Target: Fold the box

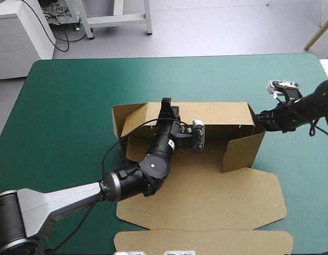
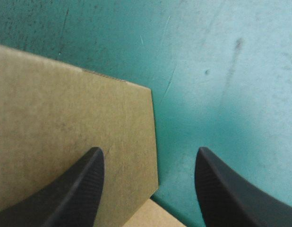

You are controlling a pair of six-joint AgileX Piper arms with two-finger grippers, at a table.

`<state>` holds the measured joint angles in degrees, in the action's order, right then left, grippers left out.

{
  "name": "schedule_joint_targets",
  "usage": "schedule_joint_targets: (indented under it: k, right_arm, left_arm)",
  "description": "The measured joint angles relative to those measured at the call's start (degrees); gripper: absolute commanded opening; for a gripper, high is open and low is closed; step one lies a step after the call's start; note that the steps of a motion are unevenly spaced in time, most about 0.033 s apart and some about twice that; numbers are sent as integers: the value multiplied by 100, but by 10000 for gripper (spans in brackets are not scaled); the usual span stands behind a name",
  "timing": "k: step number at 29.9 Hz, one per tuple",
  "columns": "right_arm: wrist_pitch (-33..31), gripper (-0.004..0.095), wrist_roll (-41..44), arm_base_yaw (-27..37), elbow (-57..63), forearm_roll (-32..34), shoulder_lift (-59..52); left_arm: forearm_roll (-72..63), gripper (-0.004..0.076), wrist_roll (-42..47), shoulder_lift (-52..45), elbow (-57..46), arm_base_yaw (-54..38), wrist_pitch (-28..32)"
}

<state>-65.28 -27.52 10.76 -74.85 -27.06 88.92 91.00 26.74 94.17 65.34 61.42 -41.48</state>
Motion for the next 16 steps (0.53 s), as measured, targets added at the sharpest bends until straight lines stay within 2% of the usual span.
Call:
schedule_joint_targets:
  k: [7, 16]
  right_arm:
    - [625, 520, -365, 5, 1092, -160, -758]
    - [940, 483, -1209, 0, 2016, -390, -1605]
  left_arm:
    - [-258, -10, -1072, 26, 18, 0, -5]
    - [-141, -10, -1209, 241, 104, -6, -170]
